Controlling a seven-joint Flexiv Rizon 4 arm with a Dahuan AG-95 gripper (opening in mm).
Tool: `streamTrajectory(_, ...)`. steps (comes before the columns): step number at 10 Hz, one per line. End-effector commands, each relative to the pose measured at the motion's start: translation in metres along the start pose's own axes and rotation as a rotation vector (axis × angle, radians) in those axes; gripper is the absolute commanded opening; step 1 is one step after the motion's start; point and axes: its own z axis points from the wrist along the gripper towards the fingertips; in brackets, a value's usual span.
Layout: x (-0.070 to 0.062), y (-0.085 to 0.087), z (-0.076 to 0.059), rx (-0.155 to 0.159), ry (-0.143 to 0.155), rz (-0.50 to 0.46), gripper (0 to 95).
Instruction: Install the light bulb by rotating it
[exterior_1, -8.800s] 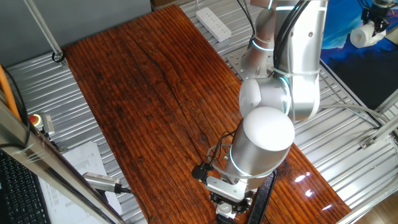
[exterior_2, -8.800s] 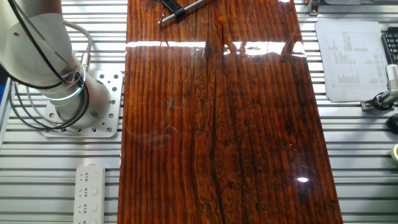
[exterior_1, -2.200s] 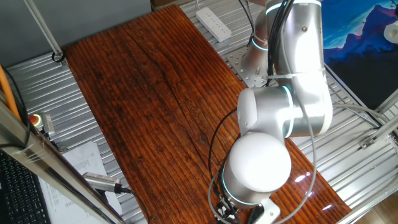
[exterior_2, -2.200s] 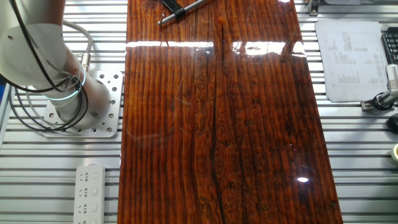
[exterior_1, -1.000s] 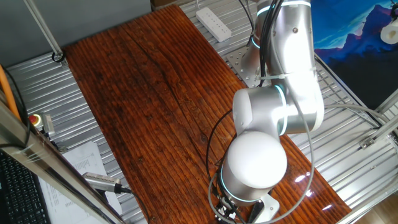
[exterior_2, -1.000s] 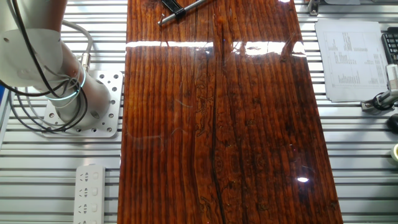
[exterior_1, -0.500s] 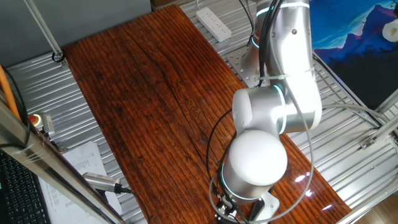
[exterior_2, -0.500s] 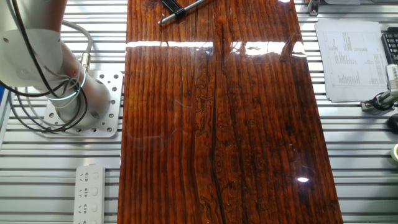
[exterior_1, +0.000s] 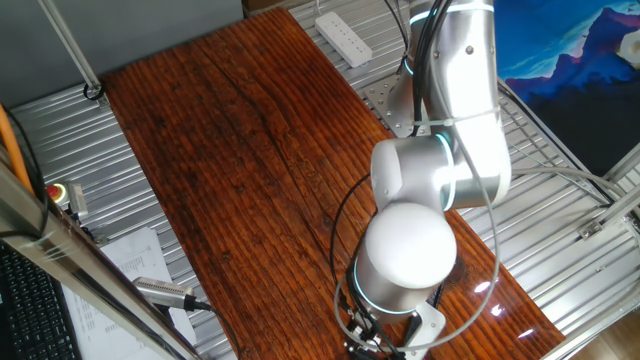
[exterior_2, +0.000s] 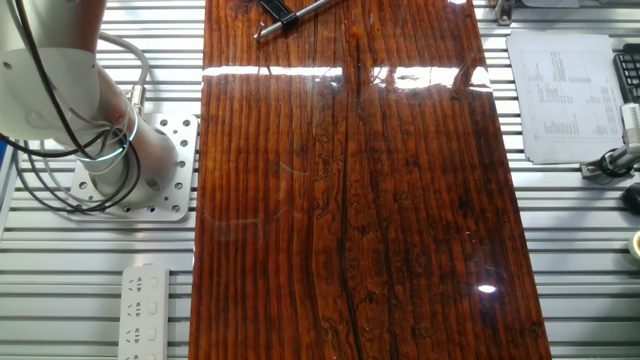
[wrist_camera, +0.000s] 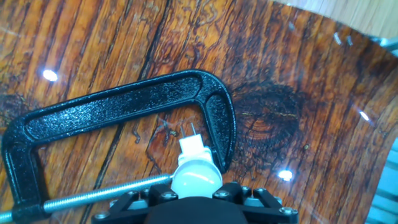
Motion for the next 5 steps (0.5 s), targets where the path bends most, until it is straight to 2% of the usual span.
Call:
streamTrajectory(1, -0.0013, -0.0012, 0.0024, 0.007, -0.014, 0.005, 57.0)
streamTrajectory(3, -0.0028, -0.0035, 0.0019, 0.007, -0.022, -0.001, 57.0)
streamTrajectory(5, -0.0034, -0.0055, 0.0013, 0.007, -0.01, -0.01, 57.0)
